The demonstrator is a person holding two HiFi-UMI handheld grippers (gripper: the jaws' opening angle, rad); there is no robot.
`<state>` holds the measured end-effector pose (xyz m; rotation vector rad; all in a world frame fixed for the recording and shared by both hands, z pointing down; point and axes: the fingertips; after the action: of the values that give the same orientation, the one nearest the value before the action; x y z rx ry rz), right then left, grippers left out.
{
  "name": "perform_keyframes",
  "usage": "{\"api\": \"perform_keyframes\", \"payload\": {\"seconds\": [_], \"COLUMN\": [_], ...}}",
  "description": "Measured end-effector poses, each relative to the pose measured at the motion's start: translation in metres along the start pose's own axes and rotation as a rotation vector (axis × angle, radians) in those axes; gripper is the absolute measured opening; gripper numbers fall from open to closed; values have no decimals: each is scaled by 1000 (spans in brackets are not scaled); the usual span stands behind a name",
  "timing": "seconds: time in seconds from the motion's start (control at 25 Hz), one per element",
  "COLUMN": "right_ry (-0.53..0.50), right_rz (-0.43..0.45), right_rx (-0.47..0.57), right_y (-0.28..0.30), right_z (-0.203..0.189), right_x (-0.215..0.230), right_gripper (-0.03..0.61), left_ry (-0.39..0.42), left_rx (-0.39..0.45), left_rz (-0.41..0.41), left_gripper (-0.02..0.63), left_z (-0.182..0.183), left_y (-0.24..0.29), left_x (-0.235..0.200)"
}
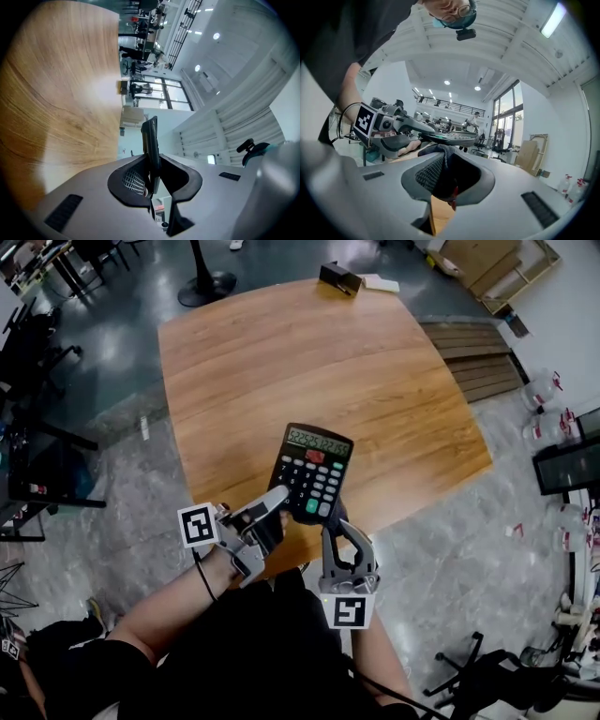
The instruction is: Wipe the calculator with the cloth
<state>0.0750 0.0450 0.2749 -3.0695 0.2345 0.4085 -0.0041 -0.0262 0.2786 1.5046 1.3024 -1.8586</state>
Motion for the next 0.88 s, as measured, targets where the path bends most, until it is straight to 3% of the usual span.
{"api": "perform_keyframes", "payload": {"seconds": [0.4,0.88], "right_ry": [22,24], "right_rz": [-109,-153], "right_rx": [-135,-518], "right_y": [20,56], "right_z": [-54,-186], "right_x": [53,42], "right_gripper": [60,60], "left_ry": [10,21], "left_rx": [41,77], "left_rz": [126,280], "left_gripper": [66,66], "left_z": [11,8], "left_y": [-28,-65], "left_x": [-64,-167]}}
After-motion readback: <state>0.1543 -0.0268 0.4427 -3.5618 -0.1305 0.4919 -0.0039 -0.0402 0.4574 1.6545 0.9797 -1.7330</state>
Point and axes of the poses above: the fingertips, and each gripper's own axes: y forward along the fingers, x to its right, z out of its top, and after that the axes turned 12 degrees about -z, right-handed
